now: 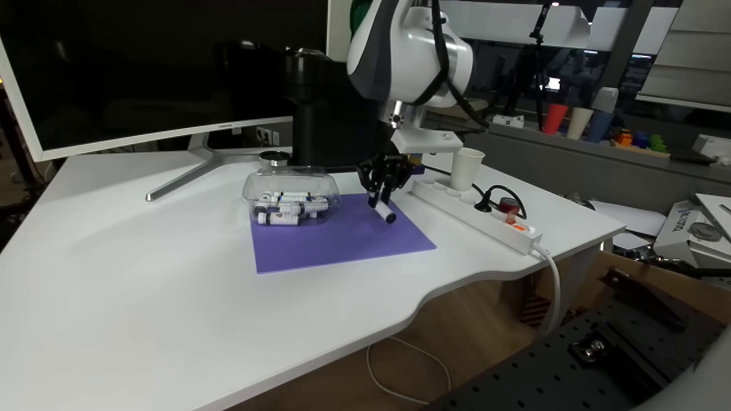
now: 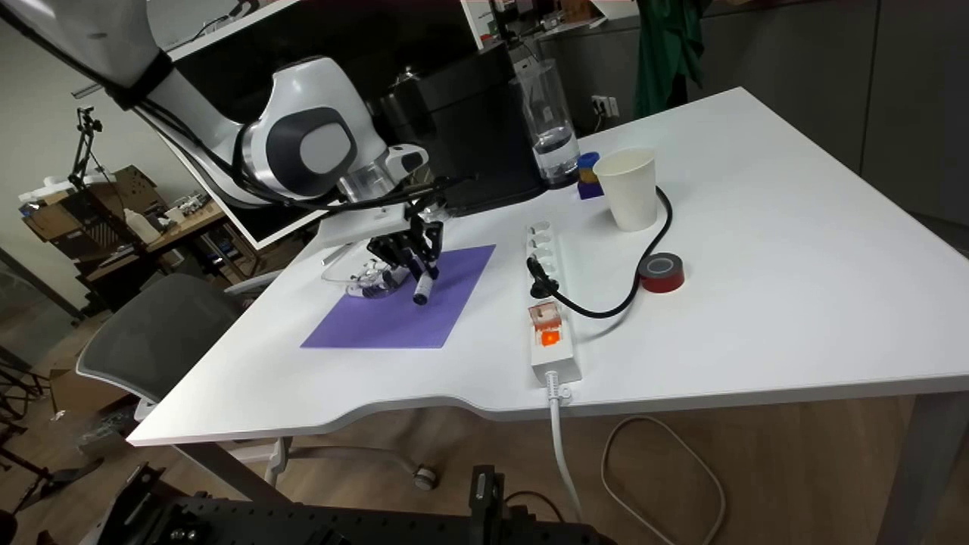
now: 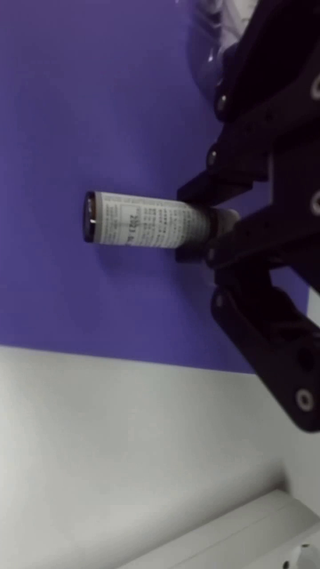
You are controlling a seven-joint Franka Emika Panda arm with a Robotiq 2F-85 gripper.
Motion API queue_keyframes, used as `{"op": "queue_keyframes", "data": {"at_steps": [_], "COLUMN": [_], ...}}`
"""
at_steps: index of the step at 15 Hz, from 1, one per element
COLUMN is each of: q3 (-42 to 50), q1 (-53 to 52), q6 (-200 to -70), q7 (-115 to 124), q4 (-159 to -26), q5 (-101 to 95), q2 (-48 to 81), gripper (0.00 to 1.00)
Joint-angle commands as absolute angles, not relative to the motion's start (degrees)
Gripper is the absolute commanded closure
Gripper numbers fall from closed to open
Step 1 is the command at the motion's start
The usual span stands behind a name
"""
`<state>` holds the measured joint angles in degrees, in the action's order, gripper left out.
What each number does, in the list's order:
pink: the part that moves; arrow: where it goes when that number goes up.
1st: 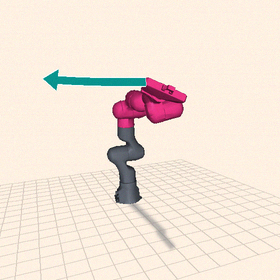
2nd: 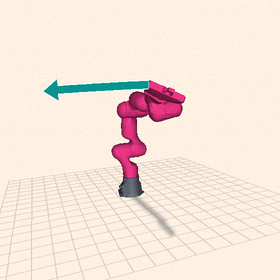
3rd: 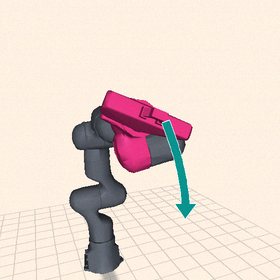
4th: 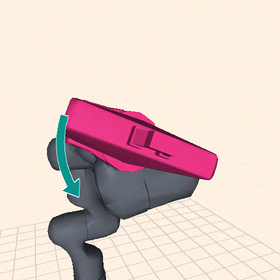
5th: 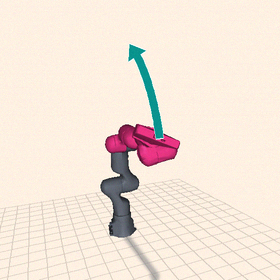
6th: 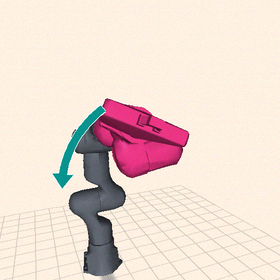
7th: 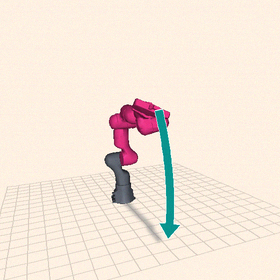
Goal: Put the object in the clear container
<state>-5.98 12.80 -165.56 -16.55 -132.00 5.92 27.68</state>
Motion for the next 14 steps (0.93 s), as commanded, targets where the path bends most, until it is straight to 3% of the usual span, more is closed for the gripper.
{"op": "queue_keyframes", "data": {"at_steps": [1, 14], "q3": [-8.85, -14.01], "q1": [12.96, 9.93], "q6": [-166.8, -172.05], "q7": [-17.84, -19.41], "q4": [-130.75, -123.97], "q5": [5.46, 3.36], "q2": [25.43, 28.58], "gripper": [0.93, 0.93]}}
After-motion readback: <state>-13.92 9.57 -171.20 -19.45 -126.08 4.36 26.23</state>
